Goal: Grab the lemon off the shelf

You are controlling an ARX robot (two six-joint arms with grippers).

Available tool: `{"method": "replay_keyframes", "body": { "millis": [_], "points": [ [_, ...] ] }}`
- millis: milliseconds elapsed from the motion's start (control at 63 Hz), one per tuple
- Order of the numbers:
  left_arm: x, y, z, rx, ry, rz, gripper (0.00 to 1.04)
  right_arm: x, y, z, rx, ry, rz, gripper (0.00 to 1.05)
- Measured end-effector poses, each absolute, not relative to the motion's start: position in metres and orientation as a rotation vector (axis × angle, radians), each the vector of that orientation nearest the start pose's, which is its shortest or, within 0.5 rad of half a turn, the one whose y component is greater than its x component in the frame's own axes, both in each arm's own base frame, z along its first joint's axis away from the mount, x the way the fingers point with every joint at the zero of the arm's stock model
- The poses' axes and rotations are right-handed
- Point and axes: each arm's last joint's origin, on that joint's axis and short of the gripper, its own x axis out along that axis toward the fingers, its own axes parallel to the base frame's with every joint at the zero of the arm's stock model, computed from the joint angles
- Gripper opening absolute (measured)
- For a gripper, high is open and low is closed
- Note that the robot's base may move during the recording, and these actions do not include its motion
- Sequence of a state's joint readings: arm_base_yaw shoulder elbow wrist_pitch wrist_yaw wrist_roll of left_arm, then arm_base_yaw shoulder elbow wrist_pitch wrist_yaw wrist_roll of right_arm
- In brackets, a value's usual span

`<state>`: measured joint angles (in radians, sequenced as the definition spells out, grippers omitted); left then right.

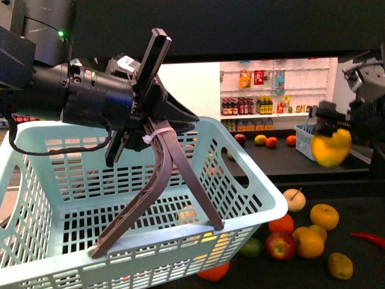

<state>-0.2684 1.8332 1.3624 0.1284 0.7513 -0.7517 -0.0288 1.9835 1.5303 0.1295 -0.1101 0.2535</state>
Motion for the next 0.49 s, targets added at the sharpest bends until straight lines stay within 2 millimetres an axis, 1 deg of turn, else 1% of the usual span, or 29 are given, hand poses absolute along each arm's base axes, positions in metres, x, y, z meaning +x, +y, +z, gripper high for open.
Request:
{"method": "replay_keyframes", "body": {
  "millis": [32,79,95,127,143,270,349,492],
  "points": [
    [0.398,-0.13,0.271,-0.763,0.713,-0.834,0.11,0.462,-0.004,0.267,0.278,0.321,0.063,0.63],
    [0.398,-0.13,0.271,-0.763,0.713,-0.834,0.11,0.456,0.017,0.281,0.282,0.3,0.138,0.62],
    [0.398,-0.13,0.271,-0.763,0.713,-0.834,0.11,0.456,0.02,0.282,0.283,0.298,0.148,0.62],
    [0.398,-0.13,0.271,-0.763,0.713,-0.834,0.11,0.453,0.037,0.285,0.28,0.298,0.197,0.62],
    [0.398,-0.13,0.271,-0.763,0.713,-0.834,0.11,0.452,0.04,0.285,0.279,0.3,0.206,0.62],
    [0.398,-0.13,0.271,-0.763,0.713,-0.834,0.11,0.447,0.077,0.277,0.268,0.332,0.296,0.62],
    [0.398,-0.13,0.271,-0.763,0.713,-0.835,0.11,0.446,0.093,0.272,0.262,0.35,0.331,0.62],
    [0.398,-0.13,0.271,-0.763,0.713,-0.834,0.11,0.447,0.11,0.262,0.255,0.375,0.364,0.62]
  ]
}}
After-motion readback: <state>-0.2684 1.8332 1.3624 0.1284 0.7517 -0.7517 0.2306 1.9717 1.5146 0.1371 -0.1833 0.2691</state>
